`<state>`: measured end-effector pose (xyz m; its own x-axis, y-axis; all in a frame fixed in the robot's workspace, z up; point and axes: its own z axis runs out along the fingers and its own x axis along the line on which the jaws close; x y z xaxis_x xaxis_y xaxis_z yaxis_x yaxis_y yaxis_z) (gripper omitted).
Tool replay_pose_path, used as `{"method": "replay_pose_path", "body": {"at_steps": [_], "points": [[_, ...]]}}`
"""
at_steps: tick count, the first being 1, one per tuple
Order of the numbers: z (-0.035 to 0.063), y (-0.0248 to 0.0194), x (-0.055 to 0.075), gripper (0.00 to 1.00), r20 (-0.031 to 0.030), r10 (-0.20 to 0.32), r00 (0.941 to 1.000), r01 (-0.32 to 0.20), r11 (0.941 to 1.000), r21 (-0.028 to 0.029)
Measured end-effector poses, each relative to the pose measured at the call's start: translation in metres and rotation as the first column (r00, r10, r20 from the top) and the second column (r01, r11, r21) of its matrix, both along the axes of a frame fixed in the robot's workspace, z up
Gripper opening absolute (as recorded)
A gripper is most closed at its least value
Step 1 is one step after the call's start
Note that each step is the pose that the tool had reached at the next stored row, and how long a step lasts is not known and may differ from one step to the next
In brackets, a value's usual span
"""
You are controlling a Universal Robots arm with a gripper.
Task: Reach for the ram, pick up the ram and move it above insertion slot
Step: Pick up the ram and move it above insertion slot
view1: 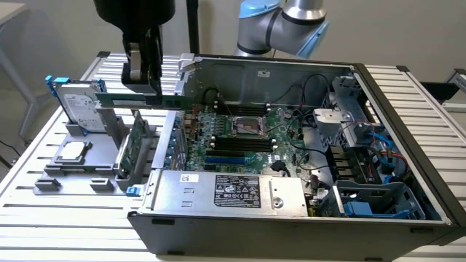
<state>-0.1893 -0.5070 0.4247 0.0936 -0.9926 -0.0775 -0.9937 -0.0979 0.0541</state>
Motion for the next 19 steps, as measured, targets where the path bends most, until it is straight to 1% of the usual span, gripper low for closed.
{"method": "replay_pose_path", "body": {"at_steps": [6, 8, 10, 11, 13, 19], "points": [[-0.0010, 0.0019, 0.027, 0.14, -0.0007, 0.000, 1.0000, 0.000, 1.0000, 0.0001], [-0.0016, 0.0035, 0.036, 0.14, -0.0011, 0.000, 1.0000, 0.000, 1.0000, 0.0000], [-0.0027, 0.0064, 0.045, 0.14, -0.0013, 0.000, 1.0000, 0.000, 1.0000, 0.0000], [-0.0033, 0.0085, 0.049, 0.14, -0.0013, 0.000, 1.0000, 0.000, 1.0000, 0.0001], [-0.0045, 0.0148, 0.054, 0.14, -0.0014, 0.000, 1.0000, 0.000, 1.0000, -0.0004], [-0.0084, 0.0377, 0.066, 0.14, -0.0013, 0.000, 1.0000, 0.000, 1.0000, -0.0027]]}}
